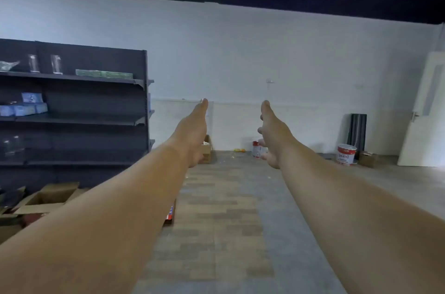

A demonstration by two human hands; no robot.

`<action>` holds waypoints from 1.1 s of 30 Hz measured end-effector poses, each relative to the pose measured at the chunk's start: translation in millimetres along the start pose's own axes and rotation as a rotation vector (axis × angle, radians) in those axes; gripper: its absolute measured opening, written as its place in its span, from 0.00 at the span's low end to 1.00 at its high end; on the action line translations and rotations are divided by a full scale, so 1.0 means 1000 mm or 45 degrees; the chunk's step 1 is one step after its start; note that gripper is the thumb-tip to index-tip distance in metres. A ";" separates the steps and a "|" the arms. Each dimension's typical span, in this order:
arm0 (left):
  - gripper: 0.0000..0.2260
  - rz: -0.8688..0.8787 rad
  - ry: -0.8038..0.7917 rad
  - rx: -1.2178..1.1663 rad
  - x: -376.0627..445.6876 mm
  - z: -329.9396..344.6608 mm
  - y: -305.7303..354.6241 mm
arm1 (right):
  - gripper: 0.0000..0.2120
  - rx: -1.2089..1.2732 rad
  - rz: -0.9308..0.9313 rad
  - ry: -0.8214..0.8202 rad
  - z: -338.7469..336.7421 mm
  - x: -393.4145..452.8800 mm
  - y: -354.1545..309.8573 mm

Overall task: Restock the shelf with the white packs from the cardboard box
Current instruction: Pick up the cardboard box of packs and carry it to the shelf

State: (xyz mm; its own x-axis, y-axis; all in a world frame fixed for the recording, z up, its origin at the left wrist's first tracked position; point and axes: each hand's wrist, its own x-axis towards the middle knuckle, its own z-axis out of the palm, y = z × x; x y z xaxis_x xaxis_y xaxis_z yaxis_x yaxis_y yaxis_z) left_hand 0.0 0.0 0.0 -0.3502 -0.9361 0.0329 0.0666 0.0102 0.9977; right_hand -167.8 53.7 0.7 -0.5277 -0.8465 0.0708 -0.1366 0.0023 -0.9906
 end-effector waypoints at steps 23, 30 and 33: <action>0.30 -0.027 0.062 -0.119 0.267 0.074 -0.029 | 0.38 0.033 0.072 -0.109 0.013 0.274 0.048; 0.29 -0.034 0.071 -0.078 0.397 0.041 -0.034 | 0.40 0.069 0.108 -0.085 0.073 0.399 0.057; 0.29 -0.052 0.034 -0.026 0.446 0.033 -0.033 | 0.40 0.107 0.115 -0.073 0.093 0.448 0.058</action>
State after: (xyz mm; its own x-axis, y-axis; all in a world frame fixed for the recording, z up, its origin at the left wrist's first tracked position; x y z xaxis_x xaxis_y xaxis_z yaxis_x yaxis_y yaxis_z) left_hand -189.2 -406.8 -16.4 -0.3282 -0.9446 -0.0093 0.0722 -0.0349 0.9968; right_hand -334.0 -375.2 -35.9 -0.4856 -0.8738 -0.0234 -0.0187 0.0371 -0.9991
